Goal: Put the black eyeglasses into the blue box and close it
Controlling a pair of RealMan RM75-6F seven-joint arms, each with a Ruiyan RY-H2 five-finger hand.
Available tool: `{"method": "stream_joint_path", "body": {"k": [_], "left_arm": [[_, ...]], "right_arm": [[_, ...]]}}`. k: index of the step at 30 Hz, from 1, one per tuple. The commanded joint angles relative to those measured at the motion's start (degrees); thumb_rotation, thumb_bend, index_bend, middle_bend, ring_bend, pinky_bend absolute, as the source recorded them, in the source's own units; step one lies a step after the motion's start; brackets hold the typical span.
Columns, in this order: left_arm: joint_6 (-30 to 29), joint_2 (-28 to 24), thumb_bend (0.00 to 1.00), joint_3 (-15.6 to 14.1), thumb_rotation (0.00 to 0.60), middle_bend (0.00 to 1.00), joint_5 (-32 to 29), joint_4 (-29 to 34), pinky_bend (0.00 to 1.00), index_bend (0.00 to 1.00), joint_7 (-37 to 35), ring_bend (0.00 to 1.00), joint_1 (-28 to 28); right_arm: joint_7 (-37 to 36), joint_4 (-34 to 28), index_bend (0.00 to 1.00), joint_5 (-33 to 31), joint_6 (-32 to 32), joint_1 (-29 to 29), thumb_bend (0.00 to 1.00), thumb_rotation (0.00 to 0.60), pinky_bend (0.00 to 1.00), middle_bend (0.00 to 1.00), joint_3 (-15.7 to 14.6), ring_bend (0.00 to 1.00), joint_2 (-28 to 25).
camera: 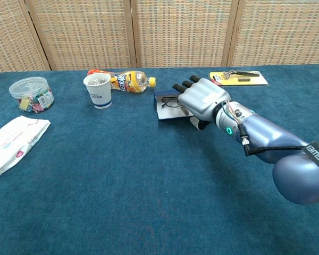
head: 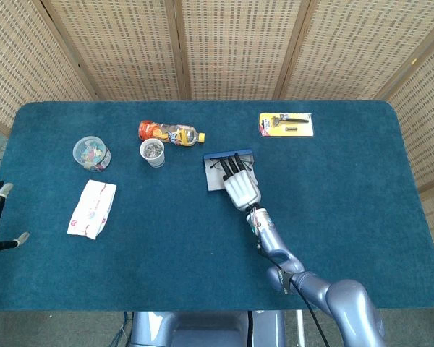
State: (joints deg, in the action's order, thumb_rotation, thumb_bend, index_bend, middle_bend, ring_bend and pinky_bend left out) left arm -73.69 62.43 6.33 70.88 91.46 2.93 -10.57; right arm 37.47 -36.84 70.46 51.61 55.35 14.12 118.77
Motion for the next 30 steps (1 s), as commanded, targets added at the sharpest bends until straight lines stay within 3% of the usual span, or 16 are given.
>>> {"method": "stream_joint_path", "body": {"k": [1, 8, 17, 24, 30], "left_arm": [[-0.01, 0.0, 0.0, 0.0, 0.6, 0.0, 0.0, 0.0, 0.0, 0.0, -0.02, 0.0, 0.01], [-0.02, -0.04, 0.0, 0.03, 0.6, 0.0, -0.03, 0.0, 0.0, 0.0, -0.16, 0.0, 0.02], [0.08, 0.07, 0.0, -0.12, 0.6, 0.0, 0.06, 0.09, 0.0, 0.0, 0.18, 0.0, -0.04], [0.0, 0.23, 0.0, -0.3, 0.6, 0.0, 0.27, 0.29, 0.0, 0.0, 0.71, 0.0, -0.06], [0.31, 0.38, 0.0, -0.32, 0.6, 0.0, 0.03, 0.32, 0.0, 0.0, 1.23, 0.0, -0.26]], "right_arm": [[-1.03, 1.0, 0.43, 0.44, 0.26, 0.27, 0.57, 0.6, 0.0, 0.0, 0.08, 0.0, 0.44], [-5.11, 4.59, 0.61, 1.83, 0.84, 0.8, 0.57, 0.6, 0.03, 0.0, -0.03, 0.0, 1.5], [-10.64, 4.16, 0.68, 6.01, 3.97, -0.44, 0.57, 0.6, 0.05, 0.01, -2.54, 0.0, -0.91], [-12.57, -7.21, 0.69, 12.47, 10.1, -5.07, 0.57, 0.6, 0.05, 0.03, -8.27, 0.0, -10.14], [-9.21, -20.01, 0.69, 16.28, 12.16, -8.31, 0.57, 0.6, 0.05, 0.03, -12.56, 0.0, -19.36]]}}
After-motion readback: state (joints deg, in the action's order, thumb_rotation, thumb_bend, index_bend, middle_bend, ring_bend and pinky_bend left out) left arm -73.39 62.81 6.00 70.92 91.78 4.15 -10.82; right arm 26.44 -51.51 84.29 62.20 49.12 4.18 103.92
